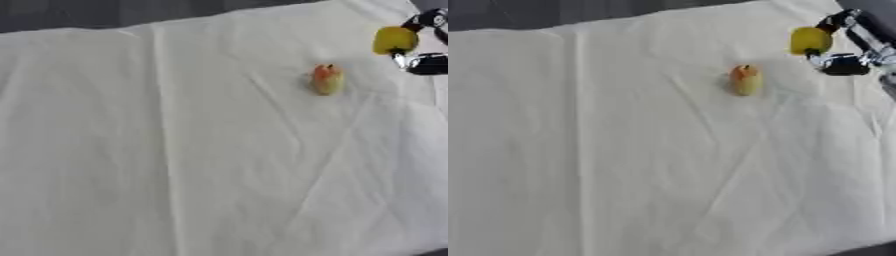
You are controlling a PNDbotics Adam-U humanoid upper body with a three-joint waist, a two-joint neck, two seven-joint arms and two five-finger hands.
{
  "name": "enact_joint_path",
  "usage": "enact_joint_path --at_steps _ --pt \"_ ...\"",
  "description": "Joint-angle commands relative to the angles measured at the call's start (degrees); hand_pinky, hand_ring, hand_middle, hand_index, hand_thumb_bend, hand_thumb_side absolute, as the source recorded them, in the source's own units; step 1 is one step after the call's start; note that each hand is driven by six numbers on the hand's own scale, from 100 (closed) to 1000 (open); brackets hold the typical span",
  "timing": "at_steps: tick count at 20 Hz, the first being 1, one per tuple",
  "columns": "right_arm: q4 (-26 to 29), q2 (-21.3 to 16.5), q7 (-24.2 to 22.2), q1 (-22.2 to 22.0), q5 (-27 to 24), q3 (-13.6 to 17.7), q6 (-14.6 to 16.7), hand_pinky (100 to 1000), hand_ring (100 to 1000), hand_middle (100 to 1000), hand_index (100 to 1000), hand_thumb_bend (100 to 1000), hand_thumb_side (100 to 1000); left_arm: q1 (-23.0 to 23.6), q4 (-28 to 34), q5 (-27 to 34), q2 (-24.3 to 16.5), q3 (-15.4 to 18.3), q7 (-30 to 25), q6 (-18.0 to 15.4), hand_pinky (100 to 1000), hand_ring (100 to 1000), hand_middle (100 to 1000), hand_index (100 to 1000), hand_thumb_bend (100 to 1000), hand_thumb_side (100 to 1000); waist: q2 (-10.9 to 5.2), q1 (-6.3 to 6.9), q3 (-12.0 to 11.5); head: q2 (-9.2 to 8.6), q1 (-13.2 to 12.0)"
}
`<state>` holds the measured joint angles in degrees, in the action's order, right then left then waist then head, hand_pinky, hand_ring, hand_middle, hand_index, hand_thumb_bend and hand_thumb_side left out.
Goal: Pick up the objects with one hand, pass them to the other hand, and then place them into the box on the other side of the table.
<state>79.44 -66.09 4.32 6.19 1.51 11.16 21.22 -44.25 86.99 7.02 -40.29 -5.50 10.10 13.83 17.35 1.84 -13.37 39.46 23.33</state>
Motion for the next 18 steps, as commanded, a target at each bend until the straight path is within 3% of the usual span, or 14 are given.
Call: enact_joint_path --at_steps 1,10,18 --pt "4.7 -3.9 -2.2 0.9 -3.4 -0.2 -0.4 917 610 431 569 100 100 -0.5 0.4 0.1 -2.4 0.6 -0.1 -0.1 808 703 713 773 100 704 -2.92 -0.21 0.1 0.45 -0.5" --pt "9.5 -3.6 -8.0 2.5 -7.8 -2.3 -2.0 932 613 433 571 100 100 -0.5 0.1 0.4 -2.4 0.6 0.0 -0.1 806 703 713 776 100 700 -5.0 -0.09 0.6 -0.11 -1.9" --pt "11.0 -2.1 -12.6 6.2 -11.2 -4.9 -3.7 945 610 431 570 100 100 -0.3 0.0 0.7 -2.3 0.9 0.6 -0.1 805 703 713 776 100 700 -5.54 0.27 0.6 -0.92 -5.0"
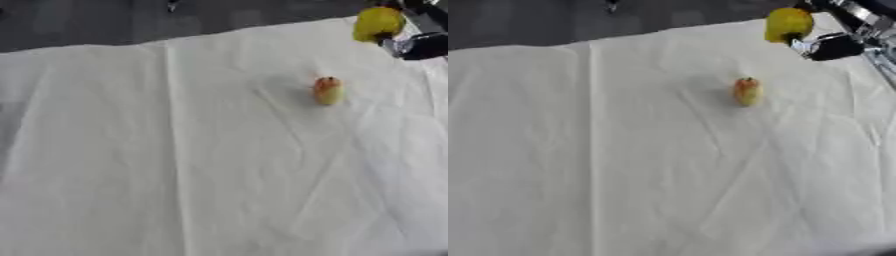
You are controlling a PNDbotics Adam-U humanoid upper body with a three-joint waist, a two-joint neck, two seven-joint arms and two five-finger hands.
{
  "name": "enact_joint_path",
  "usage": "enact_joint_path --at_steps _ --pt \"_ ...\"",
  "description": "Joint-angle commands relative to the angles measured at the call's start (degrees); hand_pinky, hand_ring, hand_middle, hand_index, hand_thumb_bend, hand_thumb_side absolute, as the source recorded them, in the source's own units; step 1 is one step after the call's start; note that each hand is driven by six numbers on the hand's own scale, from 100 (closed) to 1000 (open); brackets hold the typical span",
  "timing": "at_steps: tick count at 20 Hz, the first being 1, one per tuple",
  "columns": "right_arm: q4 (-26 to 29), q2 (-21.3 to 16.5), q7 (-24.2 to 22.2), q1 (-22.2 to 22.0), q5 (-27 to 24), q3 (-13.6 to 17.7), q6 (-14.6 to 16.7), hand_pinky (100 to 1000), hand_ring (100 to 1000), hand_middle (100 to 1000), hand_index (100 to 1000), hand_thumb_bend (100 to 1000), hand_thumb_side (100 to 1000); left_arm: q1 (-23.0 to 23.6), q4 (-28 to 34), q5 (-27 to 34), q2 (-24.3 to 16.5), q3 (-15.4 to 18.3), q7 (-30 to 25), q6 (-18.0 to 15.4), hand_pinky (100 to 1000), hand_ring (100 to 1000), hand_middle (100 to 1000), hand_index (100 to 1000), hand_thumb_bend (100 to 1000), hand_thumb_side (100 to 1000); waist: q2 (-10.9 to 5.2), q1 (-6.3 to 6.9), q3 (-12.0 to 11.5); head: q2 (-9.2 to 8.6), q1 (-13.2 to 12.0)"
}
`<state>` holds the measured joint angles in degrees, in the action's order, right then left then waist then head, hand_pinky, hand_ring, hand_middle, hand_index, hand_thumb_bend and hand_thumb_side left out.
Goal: Pick up the objects with one hand, pass them to the other hand, and then place them into the box on the other side of the table.
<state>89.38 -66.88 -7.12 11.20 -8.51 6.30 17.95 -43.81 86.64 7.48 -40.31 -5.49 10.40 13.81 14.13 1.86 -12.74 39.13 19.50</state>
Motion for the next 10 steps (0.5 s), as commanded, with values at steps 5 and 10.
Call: enact_joint_path --at_steps 5,10 --pt "1.2 0.0 -3.2 3.9 -3.1 -1.5 -1.8 943 602 429 569 100 100 -1.1 0.5 0.4 -2.1 0.8 0.4 -0.1 805 703 713 776 100 699 -2.45 0.21 -0.3 0.45 -3.4" --pt "1.5 2.3 -5.7 7.4 -4.4 -3.7 -3.4 942 597 430 569 100 100 -1.8 0.6 0.1 -2.0 0.7 0.4 -0.1 805 704 713 776 100 695 -2.75 0.12 -0.6 1.41 -4.6"
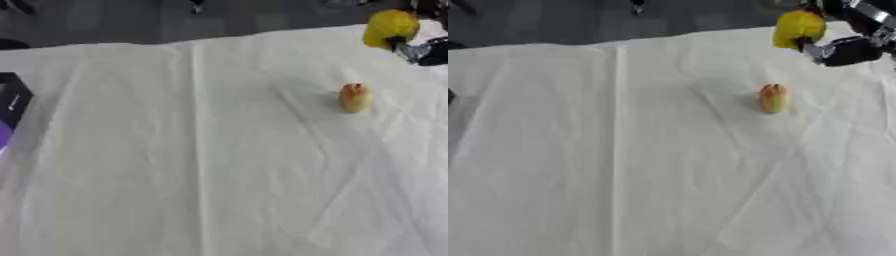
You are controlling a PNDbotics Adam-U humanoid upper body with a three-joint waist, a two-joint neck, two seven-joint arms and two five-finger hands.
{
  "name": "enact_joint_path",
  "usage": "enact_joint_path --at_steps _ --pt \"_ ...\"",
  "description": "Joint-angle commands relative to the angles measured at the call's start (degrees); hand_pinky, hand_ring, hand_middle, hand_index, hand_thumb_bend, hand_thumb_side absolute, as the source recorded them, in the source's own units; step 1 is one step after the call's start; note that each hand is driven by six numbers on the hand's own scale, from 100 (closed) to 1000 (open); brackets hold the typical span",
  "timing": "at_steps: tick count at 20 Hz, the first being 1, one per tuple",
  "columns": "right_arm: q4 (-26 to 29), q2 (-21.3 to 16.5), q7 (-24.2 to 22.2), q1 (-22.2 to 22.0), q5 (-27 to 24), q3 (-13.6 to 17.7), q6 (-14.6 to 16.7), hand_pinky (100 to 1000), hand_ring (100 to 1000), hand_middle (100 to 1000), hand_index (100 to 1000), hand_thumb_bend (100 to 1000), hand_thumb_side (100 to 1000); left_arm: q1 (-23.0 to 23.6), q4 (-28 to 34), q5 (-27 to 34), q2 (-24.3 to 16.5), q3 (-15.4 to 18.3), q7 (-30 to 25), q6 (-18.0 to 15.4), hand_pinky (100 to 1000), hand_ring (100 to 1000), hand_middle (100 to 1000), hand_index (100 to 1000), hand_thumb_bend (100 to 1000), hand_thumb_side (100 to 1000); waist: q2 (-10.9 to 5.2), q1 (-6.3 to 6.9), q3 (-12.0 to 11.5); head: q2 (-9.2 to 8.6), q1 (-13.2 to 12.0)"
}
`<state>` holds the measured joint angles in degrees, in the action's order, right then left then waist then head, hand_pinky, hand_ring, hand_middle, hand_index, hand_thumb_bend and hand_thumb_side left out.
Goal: Pick up the objects with one hand, pass them to the other hand, and then place them into the box on the other side of the table.
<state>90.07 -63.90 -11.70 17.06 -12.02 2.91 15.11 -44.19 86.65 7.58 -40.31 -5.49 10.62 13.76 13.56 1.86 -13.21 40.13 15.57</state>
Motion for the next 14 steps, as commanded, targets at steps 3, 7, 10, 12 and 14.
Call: enact_joint_path --at_steps 3,7,10,12,14 --pt "1.2 1.0 -2.4 3.4 -1.1 -1.5 -1.4 943 594 430 569 100 100 -1.7 0.6 -0.2 -1.9 0.6 0.1 -0.1 806 704 714 776 100 694 -2.34 0.07 -0.3 0.64 -1.1" --pt "1.7 2.9 -2.9 5.8 -1.7 -2.9 -2.6 944 591 430 570 100 100 -2.0 0.6 -0.6 -1.7 0.6 0.0 -0.2 807 706 714 775 100 689 -2.54 0.05 -0.4 0.78 -1.6" --pt "1.7 4.6 -2.5 7.5 -1.3 -4.0 -3.7 946 587 430 570 100 100 -2.4 0.7 -1.0 -1.6 0.4 -0.1 -0.3 810 707 715 775 100 670 -2.65 0.11 -0.6 0.99 -1.7" --pt "1.4 6.3 -2.1 8.8 -1.3 -4.9 -4.8 949 586 431 570 100 100 -2.9 0.8 -1.6 -1.6 0.3 -0.3 -0.4 811 709 716 775 100 650 -2.73 0.16 -0.8 1.22 -1.7" --pt "1.0 7.8 -1.4 9.9 -1.3 -5.7 -5.7 949 586 431 571 100 100 -3.5 0.9 -2.3 -1.5 0.0 -0.6 -0.5 814 711 718 776 100 631 -2.81 0.16 -0.9 1.52 -1.5"
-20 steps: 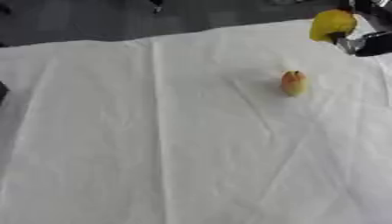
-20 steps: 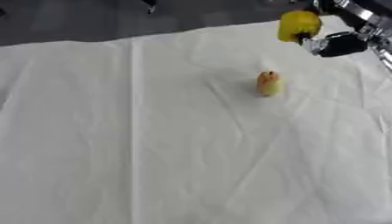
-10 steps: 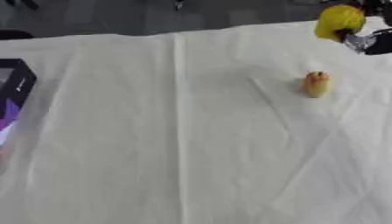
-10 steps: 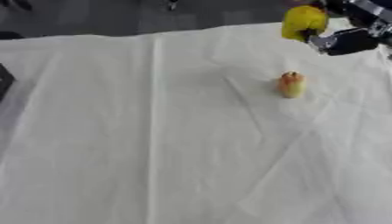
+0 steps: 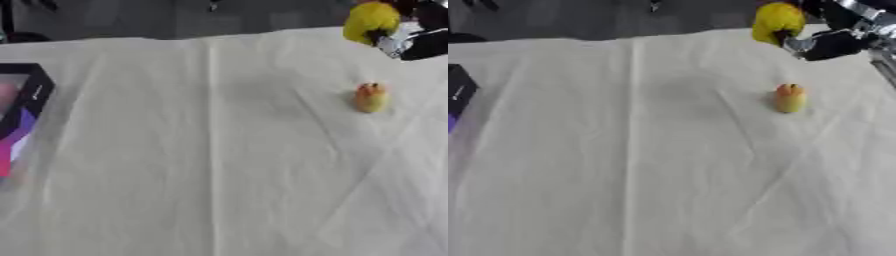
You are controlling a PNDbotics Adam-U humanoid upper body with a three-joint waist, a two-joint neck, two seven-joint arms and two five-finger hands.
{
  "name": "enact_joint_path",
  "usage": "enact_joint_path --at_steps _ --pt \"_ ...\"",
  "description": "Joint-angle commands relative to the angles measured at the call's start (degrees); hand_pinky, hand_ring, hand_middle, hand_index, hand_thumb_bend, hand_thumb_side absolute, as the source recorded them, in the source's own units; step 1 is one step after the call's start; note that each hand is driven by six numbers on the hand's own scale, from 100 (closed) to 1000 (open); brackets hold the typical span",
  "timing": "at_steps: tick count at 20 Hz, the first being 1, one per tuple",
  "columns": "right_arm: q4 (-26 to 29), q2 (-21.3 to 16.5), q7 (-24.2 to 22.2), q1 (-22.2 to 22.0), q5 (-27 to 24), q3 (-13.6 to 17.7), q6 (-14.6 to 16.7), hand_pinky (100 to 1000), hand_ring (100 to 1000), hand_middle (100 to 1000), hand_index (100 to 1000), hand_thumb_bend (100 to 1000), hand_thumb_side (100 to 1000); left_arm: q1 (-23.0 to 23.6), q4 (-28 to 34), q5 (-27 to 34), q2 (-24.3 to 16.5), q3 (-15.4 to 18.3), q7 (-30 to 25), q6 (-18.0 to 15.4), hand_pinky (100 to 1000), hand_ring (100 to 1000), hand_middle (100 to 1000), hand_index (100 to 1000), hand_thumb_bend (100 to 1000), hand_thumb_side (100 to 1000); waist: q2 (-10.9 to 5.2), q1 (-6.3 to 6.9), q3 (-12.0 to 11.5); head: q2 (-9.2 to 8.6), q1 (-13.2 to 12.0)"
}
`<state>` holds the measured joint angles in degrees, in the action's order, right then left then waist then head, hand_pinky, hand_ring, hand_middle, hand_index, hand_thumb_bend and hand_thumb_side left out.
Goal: Pick up the objects with one hand, pass them to the other hand, and then place them into the box on the other side of the table.
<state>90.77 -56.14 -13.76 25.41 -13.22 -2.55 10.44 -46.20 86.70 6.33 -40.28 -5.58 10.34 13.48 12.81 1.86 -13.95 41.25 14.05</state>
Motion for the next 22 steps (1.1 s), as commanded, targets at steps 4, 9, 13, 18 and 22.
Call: enact_joint_path --at_steps 4,9,13,18,22 --pt "-0.3 2.4 2.5 3.4 0.9 -1.9 -2.0 947 589 433 572 100 100 -2.8 1.1 -3.1 -1.3 -1.1 -1.7 -0.4 817 715 722 778 100 596 -2.19 0.06 -0.5 0.94 0.5" --pt "-1.0 4.8 2.8 4.7 1.9 -3.8 -3.1 951 590 434 573 100 103 -5.0 1.0 -5.6 -1.0 -2.9 -4.3 -0.2 819 719 727 782 100 568 -2.25 -0.01 -1.0 1.19 0.8" --pt "-1.3 6.3 2.1 5.4 2.5 -5.0 -3.7 957 590 435 574 100 117 -6.9 0.4 -8.0 -0.3 -4.8 -7.1 0.2 818 722 729 785 100 544 -2.26 -0.02 -1.5 1.19 0.9" --pt "-2.2 8.2 1.3 6.3 3.6 -6.4 -4.3 967 588 436 575 100 144 -9.3 0.0 -10.8 0.7 -7.6 -11.3 0.5 823 730 735 790 100 525 -2.1 0.13 -2.3 1.13 1.5" --pt "-2.4 9.2 1.9 7.1 2.9 -7.2 -4.4 970 587 435 575 100 164 -10.9 0.0 -12.2 1.6 -9.9 -14.2 0.7 825 734 739 795 100 522 -1.96 0.17 -3.0 0.96 2.3"
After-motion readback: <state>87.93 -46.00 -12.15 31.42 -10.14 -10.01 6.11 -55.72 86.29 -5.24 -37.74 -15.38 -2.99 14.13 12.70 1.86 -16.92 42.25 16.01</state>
